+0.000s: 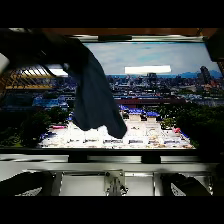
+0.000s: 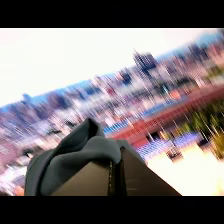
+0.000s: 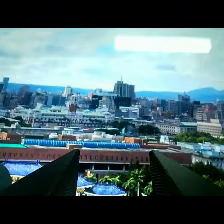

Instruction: Fold the shirts.

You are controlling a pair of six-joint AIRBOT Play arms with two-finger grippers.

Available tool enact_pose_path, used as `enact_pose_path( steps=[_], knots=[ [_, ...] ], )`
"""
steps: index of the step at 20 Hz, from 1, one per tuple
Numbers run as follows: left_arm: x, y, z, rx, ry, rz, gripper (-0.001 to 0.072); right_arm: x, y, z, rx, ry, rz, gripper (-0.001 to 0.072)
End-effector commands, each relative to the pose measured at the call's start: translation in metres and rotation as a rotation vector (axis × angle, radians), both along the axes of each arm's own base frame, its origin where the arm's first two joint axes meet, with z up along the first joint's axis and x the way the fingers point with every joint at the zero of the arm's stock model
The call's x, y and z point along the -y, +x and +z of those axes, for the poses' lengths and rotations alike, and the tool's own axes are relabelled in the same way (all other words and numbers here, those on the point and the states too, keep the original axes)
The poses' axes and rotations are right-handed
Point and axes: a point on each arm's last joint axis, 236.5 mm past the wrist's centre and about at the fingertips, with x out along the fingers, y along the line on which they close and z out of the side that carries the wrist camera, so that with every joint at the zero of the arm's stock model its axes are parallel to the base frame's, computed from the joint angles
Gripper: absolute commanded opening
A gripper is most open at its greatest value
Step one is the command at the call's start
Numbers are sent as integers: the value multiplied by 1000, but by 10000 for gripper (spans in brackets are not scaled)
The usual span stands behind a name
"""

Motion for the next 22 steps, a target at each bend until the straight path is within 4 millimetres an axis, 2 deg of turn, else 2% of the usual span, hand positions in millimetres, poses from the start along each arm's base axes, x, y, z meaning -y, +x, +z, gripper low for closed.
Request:
enact_pose_path(
  steps=[1, 2, 3, 4, 6, 9, 10, 12, 14, 16, 17, 19, 22],
  knots=[
    [54, -67, -94, -212, 122, -130, 31, 12, -42, 1, -43, 3, -21, 546],
    [61, -76, -121, -259, 155, -139, 138, 14, -48, -12, -103, -4, -31, 546],
    [61, -80, -142, -299, 183, -132, 471, 18, -53, -25, -167, -17, -46, 546],
    [54, -79, -152, -334, 193, -101, 720, 20, -55, -36, -222, -32, -51, 546],
    [24, -69, -148, -369, 216, -41, 720, 18, -55, -60, -315, -71, -29, 546],
    [-43, -51, -140, -421, 246, 89, 720, 16, -53, -108, -456, -118, -13, 546],
    [-65, -49, -145, -460, 264, 137, 720, 15, -54, -128, -513, -132, -5, 546],
    [-84, -57, -168, -550, 267, 170, 720, 5, -59, -175, -642, -132, 38, 546],
    [-84, -81, -212, -667, 267, 152, 720, -24, -67, -222, -751, -65, 133, 547],
    [-76, -107, -263, -784, 242, 130, 720, -67, -74, -260, -815, 78, 247, 547],
    [-71, -115, -283, -824, 216, 130, 720, -85, -76, -269, -823, 146, 288, 548],
    [-54, -118, -312, -851, 104, 147, 720, -112, -71, -280, -801, 262, 328, 548],
    [-48, -120, -350, -892, 43, 194, 720, -120, -56, -292, -755, 313, 307, 548]
  ],
)
